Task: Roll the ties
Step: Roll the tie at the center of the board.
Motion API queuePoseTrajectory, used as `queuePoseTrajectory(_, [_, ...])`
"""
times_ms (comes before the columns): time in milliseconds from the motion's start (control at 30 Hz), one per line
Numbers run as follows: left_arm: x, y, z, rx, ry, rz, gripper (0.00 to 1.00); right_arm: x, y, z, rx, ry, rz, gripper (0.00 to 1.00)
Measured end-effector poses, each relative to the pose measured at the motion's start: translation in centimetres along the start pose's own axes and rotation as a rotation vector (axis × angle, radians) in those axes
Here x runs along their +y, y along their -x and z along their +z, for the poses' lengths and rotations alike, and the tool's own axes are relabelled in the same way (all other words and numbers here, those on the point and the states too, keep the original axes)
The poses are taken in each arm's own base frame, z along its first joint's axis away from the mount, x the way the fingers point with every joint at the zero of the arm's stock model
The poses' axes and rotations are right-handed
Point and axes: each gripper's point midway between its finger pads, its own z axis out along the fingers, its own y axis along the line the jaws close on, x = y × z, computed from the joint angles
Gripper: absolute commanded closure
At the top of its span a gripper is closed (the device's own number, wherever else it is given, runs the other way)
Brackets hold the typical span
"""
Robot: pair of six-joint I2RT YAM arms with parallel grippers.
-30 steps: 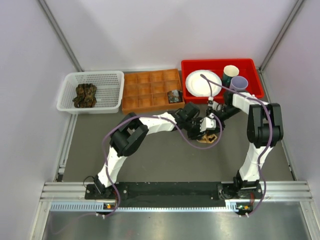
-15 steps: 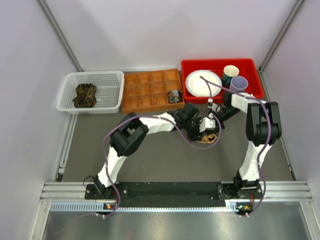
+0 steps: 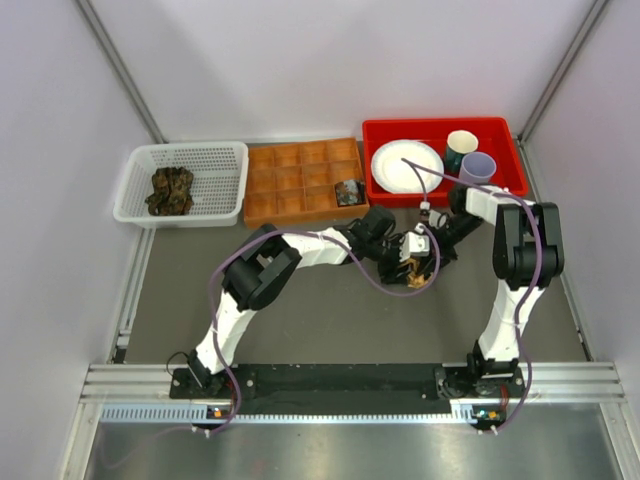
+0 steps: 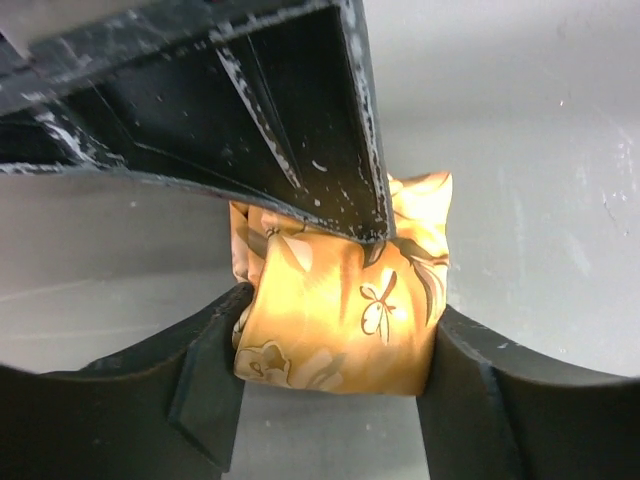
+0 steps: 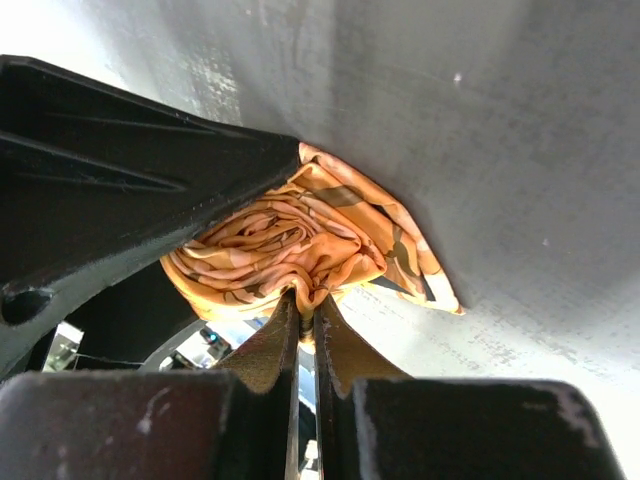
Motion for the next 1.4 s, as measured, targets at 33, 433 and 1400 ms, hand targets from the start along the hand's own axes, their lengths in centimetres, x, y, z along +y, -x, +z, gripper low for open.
queuePoseTrajectory(33, [0.1,0.2,0.1,-0.008,-0.004,-0.001,0.5,0.0,0.0,0.0,0.003,0.0,0.001,1.0])
queuePoseTrajectory(433, [0.2,0.3,0.4,-0.004,-0.016,0.036,1.0,-2.0,0.1,-1.8,-0.006,-0.025,-0.001,0.16])
queuePoseTrajectory(1400, [0.0,0.2,0.5,0.059,0.016,0.106,1.0,0.8,0.3,-0.2,-0.062,0.322,0.171,0.3])
